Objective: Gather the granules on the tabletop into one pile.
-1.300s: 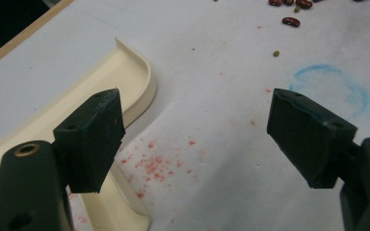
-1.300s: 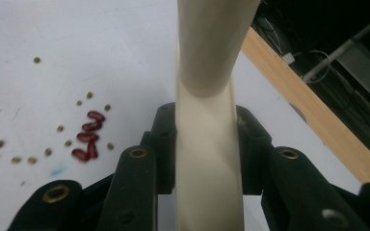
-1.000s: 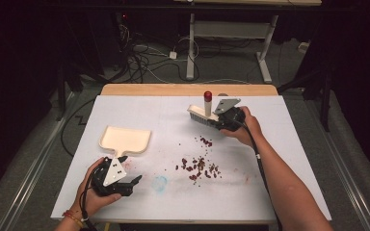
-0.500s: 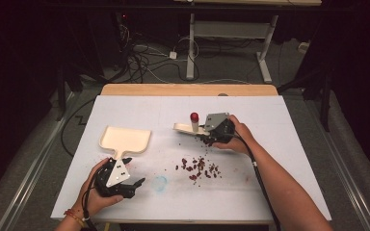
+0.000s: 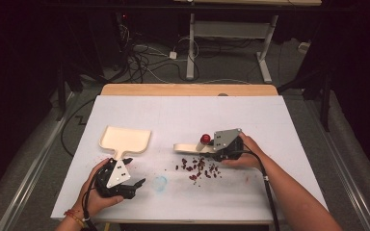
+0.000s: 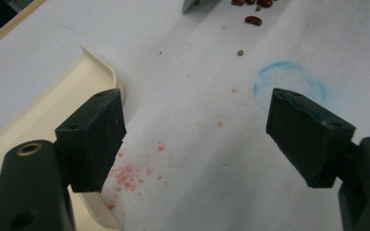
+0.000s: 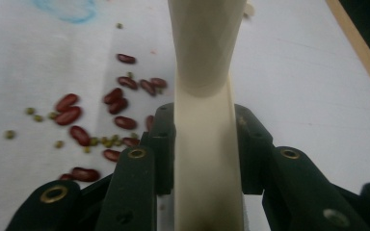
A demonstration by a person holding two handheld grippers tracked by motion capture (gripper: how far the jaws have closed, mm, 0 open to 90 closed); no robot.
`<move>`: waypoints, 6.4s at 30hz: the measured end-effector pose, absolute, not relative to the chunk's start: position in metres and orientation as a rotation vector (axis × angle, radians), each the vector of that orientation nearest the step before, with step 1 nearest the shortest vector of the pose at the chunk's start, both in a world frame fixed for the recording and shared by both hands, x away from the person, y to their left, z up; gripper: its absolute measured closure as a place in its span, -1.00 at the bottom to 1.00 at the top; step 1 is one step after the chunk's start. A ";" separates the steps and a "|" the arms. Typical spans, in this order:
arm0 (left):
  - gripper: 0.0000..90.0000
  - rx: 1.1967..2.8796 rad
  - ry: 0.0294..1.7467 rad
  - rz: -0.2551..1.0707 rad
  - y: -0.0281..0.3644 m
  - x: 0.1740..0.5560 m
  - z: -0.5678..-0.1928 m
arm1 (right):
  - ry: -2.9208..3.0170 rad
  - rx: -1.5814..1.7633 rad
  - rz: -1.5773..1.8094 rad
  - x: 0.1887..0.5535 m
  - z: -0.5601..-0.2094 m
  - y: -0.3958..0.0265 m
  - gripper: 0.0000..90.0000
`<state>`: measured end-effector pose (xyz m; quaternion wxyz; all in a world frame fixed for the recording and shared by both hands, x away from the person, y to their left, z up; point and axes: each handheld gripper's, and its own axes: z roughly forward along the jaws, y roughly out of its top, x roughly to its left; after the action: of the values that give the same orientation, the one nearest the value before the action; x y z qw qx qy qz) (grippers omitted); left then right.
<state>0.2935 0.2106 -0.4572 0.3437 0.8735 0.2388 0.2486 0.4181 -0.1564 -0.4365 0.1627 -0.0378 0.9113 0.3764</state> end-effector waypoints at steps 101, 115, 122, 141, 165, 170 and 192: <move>-0.54 2.334 0.591 0.604 0.204 0.293 -0.461 | 2.970 0.065 1.100 0.377 -0.410 -0.157 0.50; -0.54 2.338 0.588 0.605 0.203 0.292 -0.461 | 2.912 0.114 1.053 0.388 -0.405 -0.163 0.50; -0.54 2.344 0.585 0.601 0.202 0.292 -0.461 | 2.905 0.130 1.063 0.394 -0.405 -0.164 0.50; -0.54 2.343 0.582 0.607 0.203 0.292 -0.460 | 2.844 0.119 1.158 0.384 -0.390 -0.169 0.50; -0.54 2.360 0.581 0.593 0.202 0.292 -0.463 | 2.802 -0.029 1.051 0.390 -0.370 -0.093 0.50; -0.54 2.363 0.578 0.590 0.203 0.292 -0.463 | 2.825 -0.039 1.002 0.397 -0.376 -0.075 0.50; -0.52 2.379 0.562 0.572 0.201 0.291 -0.464 | 2.877 -0.036 0.901 0.398 -0.389 -0.087 0.50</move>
<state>0.2908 0.2012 -0.4643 0.3102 0.9009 0.2127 0.2164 0.3982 -0.0873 -0.3888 0.0634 -0.0119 0.9523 0.2983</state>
